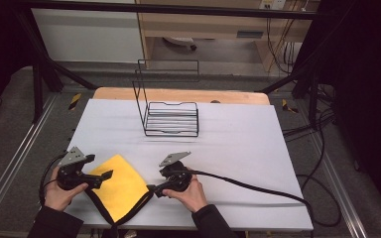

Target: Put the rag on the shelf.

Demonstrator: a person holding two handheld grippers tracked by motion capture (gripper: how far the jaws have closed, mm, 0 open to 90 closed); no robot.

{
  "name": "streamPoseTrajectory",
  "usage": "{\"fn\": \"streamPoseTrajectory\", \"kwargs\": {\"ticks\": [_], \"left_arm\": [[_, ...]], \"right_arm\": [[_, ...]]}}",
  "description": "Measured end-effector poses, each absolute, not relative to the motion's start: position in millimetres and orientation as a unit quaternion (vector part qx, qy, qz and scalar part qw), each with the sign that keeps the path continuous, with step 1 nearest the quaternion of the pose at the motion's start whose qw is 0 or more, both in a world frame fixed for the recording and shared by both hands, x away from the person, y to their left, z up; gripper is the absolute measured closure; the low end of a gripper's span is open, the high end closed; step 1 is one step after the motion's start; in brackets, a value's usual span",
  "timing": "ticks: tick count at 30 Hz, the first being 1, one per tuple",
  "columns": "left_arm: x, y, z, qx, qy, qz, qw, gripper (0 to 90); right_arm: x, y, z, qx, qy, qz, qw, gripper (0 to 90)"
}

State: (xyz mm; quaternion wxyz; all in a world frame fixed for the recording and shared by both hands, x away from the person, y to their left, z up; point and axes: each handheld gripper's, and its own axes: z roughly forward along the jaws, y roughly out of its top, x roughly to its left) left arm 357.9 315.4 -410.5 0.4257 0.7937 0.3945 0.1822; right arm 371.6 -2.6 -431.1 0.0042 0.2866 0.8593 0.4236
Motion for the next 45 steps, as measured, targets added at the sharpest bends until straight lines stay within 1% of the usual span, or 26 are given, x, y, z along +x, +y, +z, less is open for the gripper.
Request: {"fn": "streamPoseTrajectory", "kwargs": {"ticks": [1, 2, 3, 4, 5, 7, 8, 11, 13, 14, 15, 16, 20, 21, 22, 23, 24, 25, 26, 30, 36, 40, 44, 45], "left_arm": [[358, 315, -411, 0.794, 0.394, 0.182, 0.426, 5.8], [358, 315, -411, 0.794, 0.394, 0.182, 0.426, 5.8], [358, 315, -411, 0.794, 0.394, 0.182, 0.426, 5.9], [358, 315, -411, 0.794, 0.394, 0.182, 0.426, 5.9], [358, 315, -411, 0.794, 0.394, 0.181, 0.426, 5.9], [358, 315, -411, 0.796, 0.393, 0.181, 0.424, 5.9], [358, 315, -411, 0.796, 0.393, 0.181, 0.424, 5.9], [358, 315, -411, 0.794, 0.395, 0.181, 0.426, 5.9], [358, 315, -411, 0.794, 0.395, 0.181, 0.425, 6.0], [358, 315, -411, 0.794, 0.395, 0.181, 0.425, 6.0], [358, 315, -411, 0.795, 0.395, 0.181, 0.423, 6.0], [358, 315, -411, 0.795, 0.395, 0.181, 0.423, 6.0], [359, 315, -411, 0.795, 0.396, 0.181, 0.423, 6.1], [359, 315, -411, 0.795, 0.396, 0.181, 0.422, 6.1], [359, 316, -411, 0.795, 0.397, 0.181, 0.422, 6.1], [359, 315, -411, 0.795, 0.397, 0.181, 0.422, 6.1], [359, 315, -411, 0.795, 0.397, 0.181, 0.422, 6.1], [359, 316, -411, 0.795, 0.397, 0.181, 0.422, 6.1], [358, 316, -411, 0.795, 0.397, 0.181, 0.422, 6.1], [358, 316, -411, 0.792, 0.399, 0.182, 0.424, 6.1], [358, 318, -409, 0.791, 0.400, 0.183, 0.424, 6.1], [358, 318, -409, 0.790, 0.401, 0.183, 0.426, 6.1], [358, 316, -410, 0.792, 0.400, 0.181, 0.425, 6.2], [358, 315, -410, 0.792, 0.400, 0.180, 0.424, 6.2]], "right_arm": [[372, 5, -434, 0.283, 0.861, 0.422, 0.000, 34.1], [372, 5, -434, 0.283, 0.861, 0.422, 0.000, 34.1], [373, 9, -436, 0.284, 0.861, 0.422, -0.013, 38.2], [373, 9, -436, 0.284, 0.861, 0.422, -0.013, 38.2], [373, 11, -437, 0.283, 0.863, 0.418, -0.014, 40.3], [373, 13, -439, 0.283, 0.866, 0.411, -0.023, 44.9], [373, 14, -440, 0.283, 0.867, 0.408, -0.031, 49.3], [372, 14, -441, 0.283, 0.869, 0.405, -0.037, 52.5], [371, 15, -442, 0.283, 0.870, 0.400, -0.048, 57.0], [371, 15, -442, 0.283, 0.870, 0.400, -0.048, 57.0], [370, 16, -444, 0.284, 0.871, 0.397, -0.059, 59.9], [370, 16, -444, 0.284, 0.871, 0.397, -0.059, 59.9], [369, 18, -448, 0.289, 0.871, 0.391, -0.077, 67.3], [369, 18, -448, 0.289, 0.871, 0.391, -0.077, 67.3], [369, 18, -448, 0.292, 0.869, 0.390, -0.081, 71.0], [369, 18, -448, 0.292, 0.869, 0.390, -0.081, 71.0], [369, 18, -448, 0.295, 0.869, 0.389, -0.084, 75.4], [369, 18, -448, 0.295, 0.869, 0.389, -0.084, 75.4], [369, 18, -447, 0.299, 0.867, 0.390, -0.088, 79.7], [368, 16, -442, 0.302, 0.865, 0.393, -0.082, 82.6], [370, 9, -430, 0.304, 0.867, 0.389, -0.064, 83.3], [372, -2, -424, 0.310, 0.867, 0.386, -0.058, 83.4], [376, -29, -416, 0.321, 0.869, 0.373, -0.047, 83.4], [376, -29, -416, 0.321, 0.869, 0.373, -0.047, 83.4]]}}
